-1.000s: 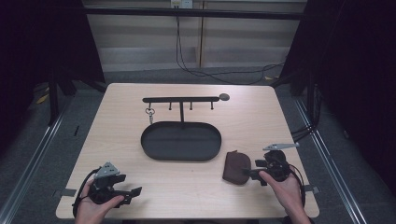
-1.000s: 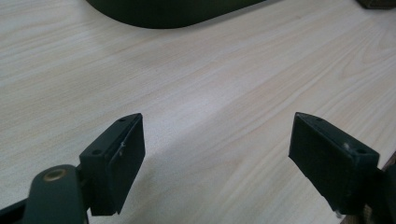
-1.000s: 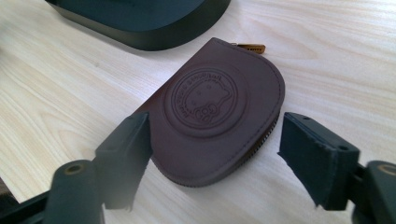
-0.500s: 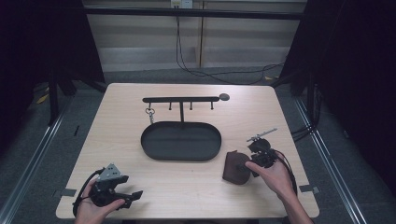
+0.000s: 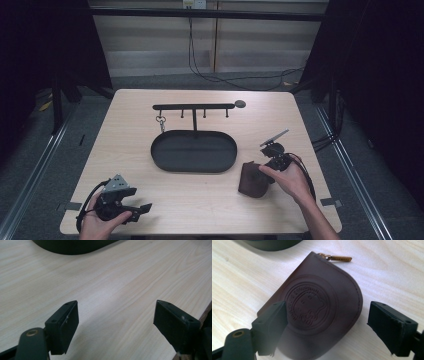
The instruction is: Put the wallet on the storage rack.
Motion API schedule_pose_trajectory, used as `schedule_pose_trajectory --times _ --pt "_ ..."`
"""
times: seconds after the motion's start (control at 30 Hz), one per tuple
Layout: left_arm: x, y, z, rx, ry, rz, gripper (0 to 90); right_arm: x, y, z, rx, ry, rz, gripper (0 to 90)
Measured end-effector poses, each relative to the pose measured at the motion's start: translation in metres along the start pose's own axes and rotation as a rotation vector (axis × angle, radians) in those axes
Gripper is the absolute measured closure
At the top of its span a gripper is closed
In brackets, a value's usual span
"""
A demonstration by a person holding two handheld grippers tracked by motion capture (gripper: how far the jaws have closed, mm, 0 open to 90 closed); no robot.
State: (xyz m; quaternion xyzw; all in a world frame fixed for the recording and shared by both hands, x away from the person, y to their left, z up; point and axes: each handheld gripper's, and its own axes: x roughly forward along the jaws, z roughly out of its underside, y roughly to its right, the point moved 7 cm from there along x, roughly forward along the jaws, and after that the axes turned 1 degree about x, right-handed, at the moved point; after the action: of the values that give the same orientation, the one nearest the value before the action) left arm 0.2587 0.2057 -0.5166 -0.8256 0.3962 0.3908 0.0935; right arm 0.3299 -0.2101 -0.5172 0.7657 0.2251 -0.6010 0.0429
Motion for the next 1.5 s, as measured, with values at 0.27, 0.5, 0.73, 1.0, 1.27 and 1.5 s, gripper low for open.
schedule_pose_trajectory --times 0.27,0.5,0.73,1.0,1.27,1.5 --pt "-0.004 -0.005 0.000 -0.031 0.025 -0.003 19.8 0.012 -0.001 -0.005 -0.006 -0.036 -0.015 16.3" --pt "-0.004 -0.006 0.000 -0.031 0.021 -0.020 20.2 0.018 0.000 -0.005 0.008 -0.061 -0.007 12.4" --pt "-0.004 -0.006 0.000 -0.022 0.020 -0.023 20.4 0.018 -0.002 -0.005 0.009 -0.075 -0.047 20.6" --pt "-0.004 -0.006 -0.001 -0.023 0.028 -0.010 20.4 0.021 0.002 -0.008 0.033 -0.120 -0.083 18.2" --pt "-0.005 -0.005 -0.002 -0.020 0.042 -0.002 20.3 0.021 0.003 -0.009 0.046 -0.128 -0.115 20.0" --pt "-0.006 -0.006 -0.002 -0.026 0.052 0.001 20.3 0.015 0.004 -0.008 0.043 -0.090 -0.083 31.0"
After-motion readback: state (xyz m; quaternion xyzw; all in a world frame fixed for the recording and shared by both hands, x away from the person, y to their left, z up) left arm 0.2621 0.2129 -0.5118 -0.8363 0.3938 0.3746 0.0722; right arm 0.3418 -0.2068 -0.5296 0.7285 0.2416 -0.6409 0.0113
